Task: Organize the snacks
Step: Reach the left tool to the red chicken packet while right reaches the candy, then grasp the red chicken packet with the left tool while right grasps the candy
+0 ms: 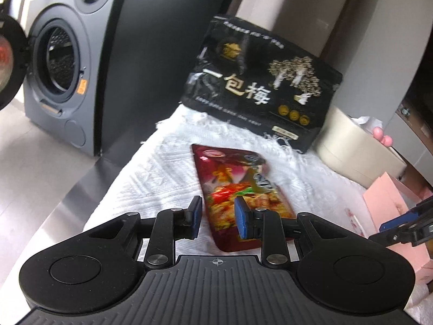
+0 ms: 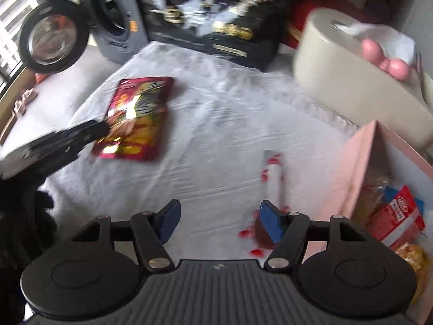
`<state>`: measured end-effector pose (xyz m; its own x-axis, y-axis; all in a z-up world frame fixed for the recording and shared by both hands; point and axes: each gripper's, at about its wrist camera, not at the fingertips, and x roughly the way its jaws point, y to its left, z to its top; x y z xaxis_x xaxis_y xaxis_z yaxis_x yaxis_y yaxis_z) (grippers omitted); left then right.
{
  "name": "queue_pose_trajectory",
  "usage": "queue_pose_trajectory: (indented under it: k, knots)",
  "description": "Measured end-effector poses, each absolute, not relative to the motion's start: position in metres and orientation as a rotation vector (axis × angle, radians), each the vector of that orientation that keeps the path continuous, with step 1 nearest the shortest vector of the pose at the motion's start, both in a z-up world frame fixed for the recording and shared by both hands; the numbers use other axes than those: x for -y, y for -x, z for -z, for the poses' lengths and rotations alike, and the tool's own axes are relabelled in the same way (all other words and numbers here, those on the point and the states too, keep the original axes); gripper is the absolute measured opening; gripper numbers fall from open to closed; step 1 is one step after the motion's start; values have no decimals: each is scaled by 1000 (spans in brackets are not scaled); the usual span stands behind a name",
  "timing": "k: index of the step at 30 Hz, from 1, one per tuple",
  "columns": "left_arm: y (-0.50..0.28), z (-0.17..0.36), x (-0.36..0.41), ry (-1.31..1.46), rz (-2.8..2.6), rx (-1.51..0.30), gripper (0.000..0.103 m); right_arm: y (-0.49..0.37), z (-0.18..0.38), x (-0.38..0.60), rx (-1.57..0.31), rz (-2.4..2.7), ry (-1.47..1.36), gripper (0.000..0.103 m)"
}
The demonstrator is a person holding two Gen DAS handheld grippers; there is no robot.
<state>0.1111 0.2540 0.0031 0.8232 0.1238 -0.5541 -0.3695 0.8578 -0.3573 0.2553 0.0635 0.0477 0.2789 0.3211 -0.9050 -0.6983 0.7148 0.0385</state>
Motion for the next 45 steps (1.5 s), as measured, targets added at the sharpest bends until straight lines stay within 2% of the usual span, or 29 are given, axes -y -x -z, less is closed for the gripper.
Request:
queue_pose_trajectory:
  k: [1,2,9,15,17,21,25,29,33,37,45]
  knots:
    - [-110,-2,-256,489,-274,-542,30,-259,-45,-66,-1092,-695,439,48]
    - [-108,-1,-259,507,-273,-534,30,-261,-42,-67,-1091,-685,463,48]
    - [-103,0,-268,557,-295,-507,30,-267,-28,-69,-1108,-623,482,48]
    - [-101,-2,-269,558,-294,-500,30,-242,-37,-67,-1225,-831,285,49]
    - [-103,-7,-262,510,-285,-519,30,-232,-42,-67,-1157,-841,271,49]
    - [-118,-25,-231,330,-248,-559,30,-200,-36,-61,-899,-742,383,49]
    - [-144,-42,-196,155,-256,-573,30,-171,-12,-40,-754,-774,350,53]
    - [-174,-35,-168,0,-263,-641,32,-154,1,-27,-617,-748,309,55]
    - [-181,-19,-153,-154,-275,-679,35,-145,10,-12,-543,-750,251,65]
    - [-170,-13,-156,-273,-287,-685,36,-144,10,-7,-530,-788,233,67]
    - [-151,-27,-198,-102,-302,-717,34,-144,12,-5,-524,-828,211,72]
